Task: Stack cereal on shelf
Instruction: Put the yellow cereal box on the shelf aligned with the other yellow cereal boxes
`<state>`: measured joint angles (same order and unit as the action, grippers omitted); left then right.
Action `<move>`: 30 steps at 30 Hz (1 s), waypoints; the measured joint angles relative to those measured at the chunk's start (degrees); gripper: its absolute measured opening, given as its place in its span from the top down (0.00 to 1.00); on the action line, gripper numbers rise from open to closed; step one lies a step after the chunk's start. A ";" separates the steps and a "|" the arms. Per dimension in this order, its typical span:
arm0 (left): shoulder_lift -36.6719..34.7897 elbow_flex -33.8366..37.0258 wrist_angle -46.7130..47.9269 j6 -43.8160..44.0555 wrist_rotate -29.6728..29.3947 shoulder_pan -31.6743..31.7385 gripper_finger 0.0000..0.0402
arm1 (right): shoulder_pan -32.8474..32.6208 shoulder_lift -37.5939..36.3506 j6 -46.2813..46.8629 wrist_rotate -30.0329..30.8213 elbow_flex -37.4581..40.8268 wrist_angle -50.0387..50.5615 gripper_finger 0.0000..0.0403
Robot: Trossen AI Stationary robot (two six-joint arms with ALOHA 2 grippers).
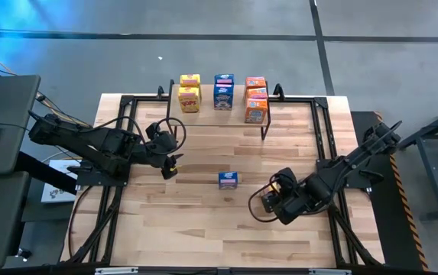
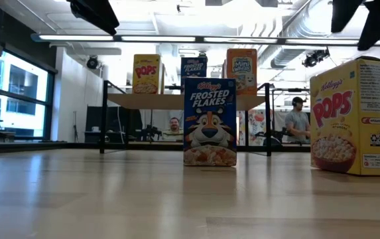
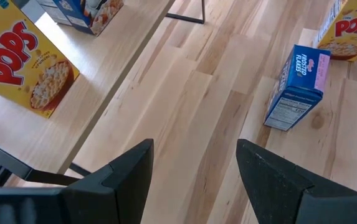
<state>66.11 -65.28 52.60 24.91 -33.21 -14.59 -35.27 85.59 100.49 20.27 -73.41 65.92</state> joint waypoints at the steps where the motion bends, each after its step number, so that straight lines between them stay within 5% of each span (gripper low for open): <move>1: 0.00 0.00 0.00 0.00 0.02 0.00 0.45 | 0.00 0.40 0.05 -0.35 0.00 0.13 0.40; 19: 0.00 0.00 0.02 0.02 0.02 -0.02 0.45 | 0.66 4.19 4.09 -0.45 1.96 -1.06 0.40; 30: 0.00 0.00 0.01 0.00 0.02 -0.01 0.45 | 2.27 4.16 3.84 -1.55 6.78 -5.13 0.26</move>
<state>66.11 -65.28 52.61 24.91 -33.19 -14.60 -33.00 89.76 104.33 18.72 -66.62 60.80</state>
